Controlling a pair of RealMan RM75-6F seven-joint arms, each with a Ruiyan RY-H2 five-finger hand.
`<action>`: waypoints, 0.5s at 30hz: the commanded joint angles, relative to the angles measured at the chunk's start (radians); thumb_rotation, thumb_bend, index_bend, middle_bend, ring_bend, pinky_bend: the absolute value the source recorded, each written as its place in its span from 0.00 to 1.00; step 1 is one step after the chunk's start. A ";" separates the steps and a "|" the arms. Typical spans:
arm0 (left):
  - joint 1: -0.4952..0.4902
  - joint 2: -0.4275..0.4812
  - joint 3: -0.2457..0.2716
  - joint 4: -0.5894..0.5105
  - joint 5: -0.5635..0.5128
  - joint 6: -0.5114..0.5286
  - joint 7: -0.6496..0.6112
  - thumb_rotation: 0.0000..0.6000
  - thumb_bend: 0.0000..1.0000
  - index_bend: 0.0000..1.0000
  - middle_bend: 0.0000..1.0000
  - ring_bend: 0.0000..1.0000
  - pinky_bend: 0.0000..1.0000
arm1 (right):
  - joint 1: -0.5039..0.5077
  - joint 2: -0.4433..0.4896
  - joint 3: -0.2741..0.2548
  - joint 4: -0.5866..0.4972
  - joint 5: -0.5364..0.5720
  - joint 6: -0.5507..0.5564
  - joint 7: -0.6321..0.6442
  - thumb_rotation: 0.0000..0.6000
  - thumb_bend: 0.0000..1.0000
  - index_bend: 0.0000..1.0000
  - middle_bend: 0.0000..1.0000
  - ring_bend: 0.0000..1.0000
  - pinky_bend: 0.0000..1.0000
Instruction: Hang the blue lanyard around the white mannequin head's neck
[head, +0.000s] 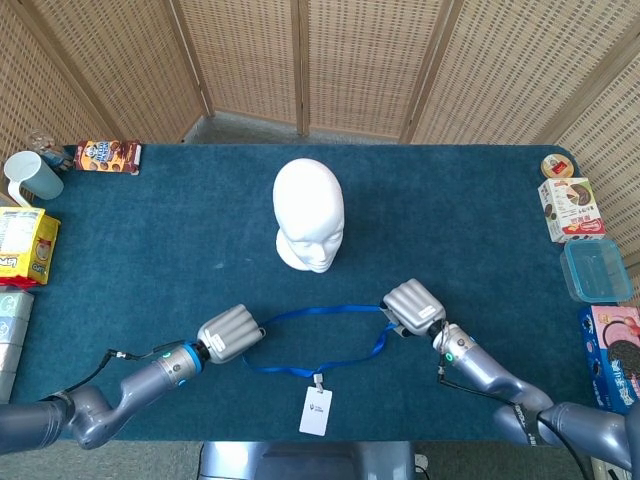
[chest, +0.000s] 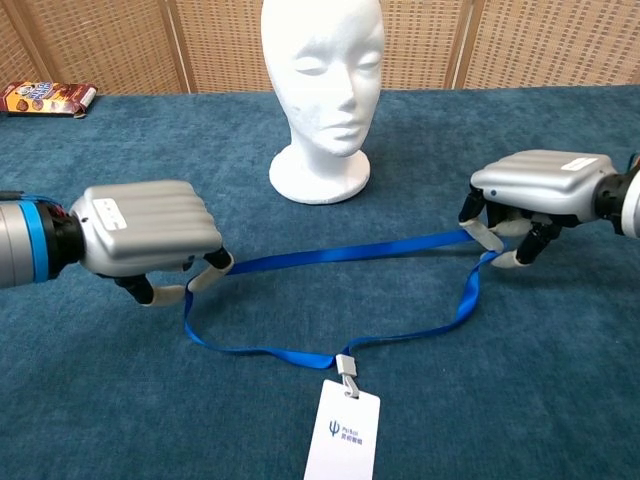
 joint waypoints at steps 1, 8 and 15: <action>0.020 0.034 -0.013 -0.029 -0.001 0.049 -0.025 1.00 0.43 0.61 1.00 1.00 1.00 | -0.017 0.025 0.020 -0.045 0.000 0.042 0.028 1.00 0.47 0.72 0.97 1.00 1.00; 0.049 0.115 -0.034 -0.100 0.016 0.134 -0.066 1.00 0.43 0.61 1.00 1.00 1.00 | -0.040 0.080 0.043 -0.138 -0.027 0.117 0.070 1.00 0.47 0.72 0.97 1.00 1.00; 0.075 0.189 -0.059 -0.166 0.024 0.203 -0.105 1.00 0.43 0.61 1.00 1.00 1.00 | -0.058 0.144 0.069 -0.224 -0.039 0.169 0.100 1.00 0.47 0.72 0.97 1.00 1.00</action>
